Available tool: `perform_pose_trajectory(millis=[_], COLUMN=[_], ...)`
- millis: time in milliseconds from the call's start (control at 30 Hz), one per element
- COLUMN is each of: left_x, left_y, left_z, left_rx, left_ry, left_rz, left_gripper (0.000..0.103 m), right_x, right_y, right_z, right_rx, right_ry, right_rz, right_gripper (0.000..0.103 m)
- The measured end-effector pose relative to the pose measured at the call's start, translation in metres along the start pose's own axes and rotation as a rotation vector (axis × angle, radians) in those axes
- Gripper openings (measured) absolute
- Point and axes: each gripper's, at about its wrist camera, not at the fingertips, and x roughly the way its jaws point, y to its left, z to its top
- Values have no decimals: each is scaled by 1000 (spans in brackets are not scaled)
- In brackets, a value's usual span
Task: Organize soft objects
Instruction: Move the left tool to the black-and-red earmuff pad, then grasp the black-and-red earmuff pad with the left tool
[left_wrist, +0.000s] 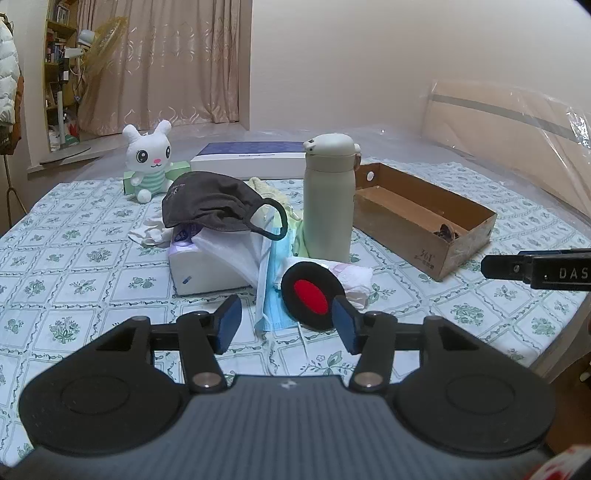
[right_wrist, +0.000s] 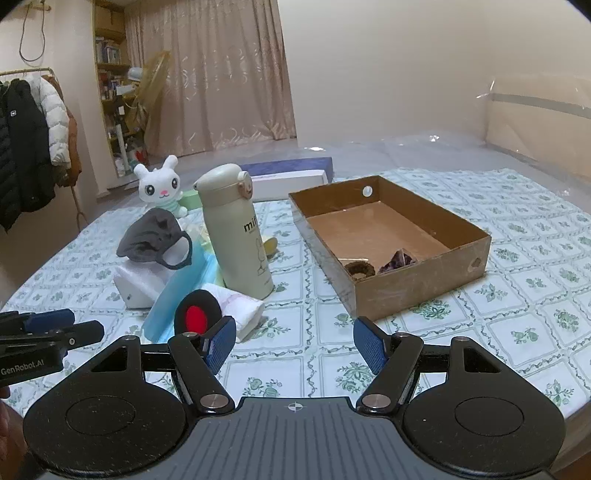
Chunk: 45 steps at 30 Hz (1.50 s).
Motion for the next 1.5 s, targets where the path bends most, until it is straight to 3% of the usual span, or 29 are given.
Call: perform_pose_trajectory(millis=[467,1033,1500], left_x=[21,98,151], left_y=[-11,-34,-42], left_z=[-3,-3,-4], left_rx=[14,49,69], left_ry=[29,97,151], left_rz=[4,-11,43], left_gripper=[75,77,77], right_x=[12,59,82], right_y=[-6,-30,-45], right_z=[-5,-9,-15], right_rx=[-16,-44,-38], right_ry=[27,78,125], right_rz=[-6,-12,-14], right_gripper=[70,70,70])
